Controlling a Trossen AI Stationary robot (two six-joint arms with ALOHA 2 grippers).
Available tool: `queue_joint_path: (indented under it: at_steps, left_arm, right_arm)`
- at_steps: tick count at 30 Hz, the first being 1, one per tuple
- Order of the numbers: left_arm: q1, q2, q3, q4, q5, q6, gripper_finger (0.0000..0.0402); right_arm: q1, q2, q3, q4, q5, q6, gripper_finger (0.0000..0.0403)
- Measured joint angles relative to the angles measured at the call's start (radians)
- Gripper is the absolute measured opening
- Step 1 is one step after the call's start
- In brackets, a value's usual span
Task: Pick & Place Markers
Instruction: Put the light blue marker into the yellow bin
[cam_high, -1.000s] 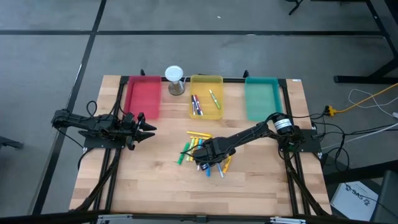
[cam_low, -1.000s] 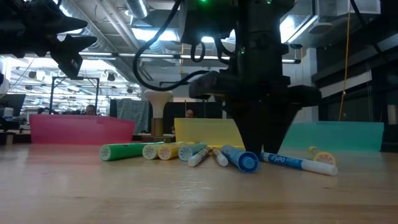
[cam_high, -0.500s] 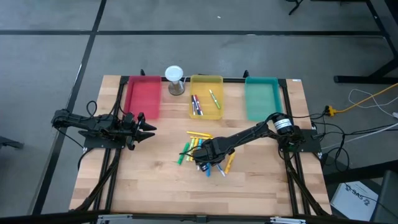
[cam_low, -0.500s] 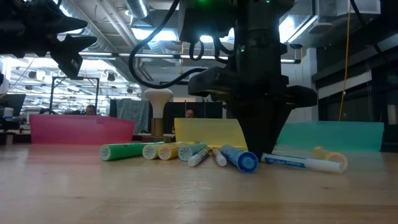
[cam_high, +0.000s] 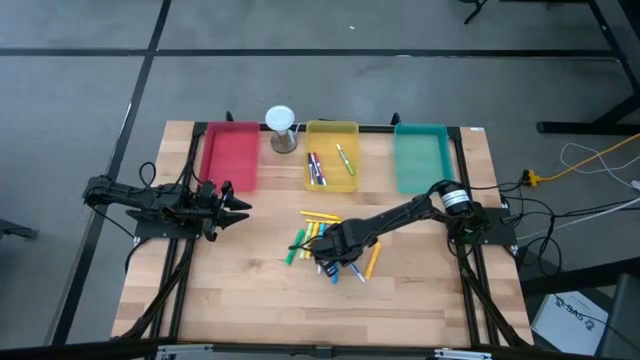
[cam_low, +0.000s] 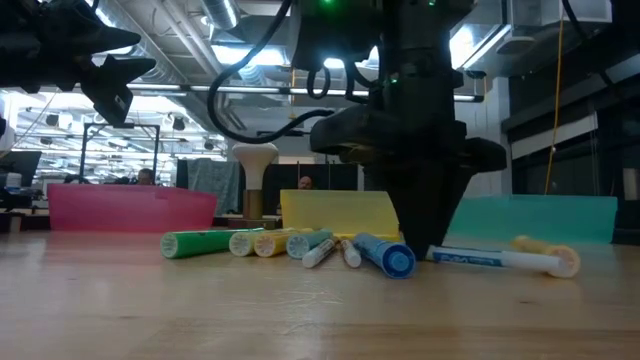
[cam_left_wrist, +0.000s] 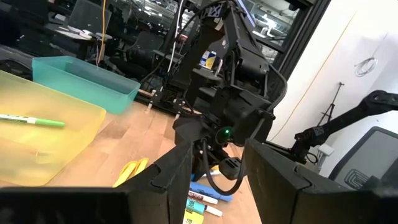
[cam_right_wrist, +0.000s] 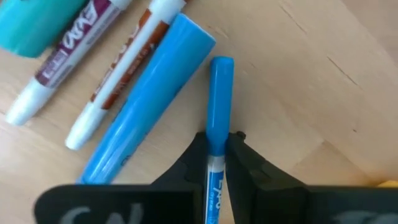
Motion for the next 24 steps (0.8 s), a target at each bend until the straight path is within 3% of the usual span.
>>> queue_joint_path:
  at_steps: [17, 24]
  left_arm:
    - [0.0, 0.0, 0.0, 0.0, 0.0, 0.0, 0.0143]
    - [0.0, 0.0, 0.0, 0.0, 0.0, 0.0, 0.0143]
  right_arm:
    - [-0.065, -0.138, 0.008, -0.029, -0.023, -0.096, 0.0034]
    - [-0.164, -0.173, 0.123, -0.051, 0.032, -0.21, 0.0034]
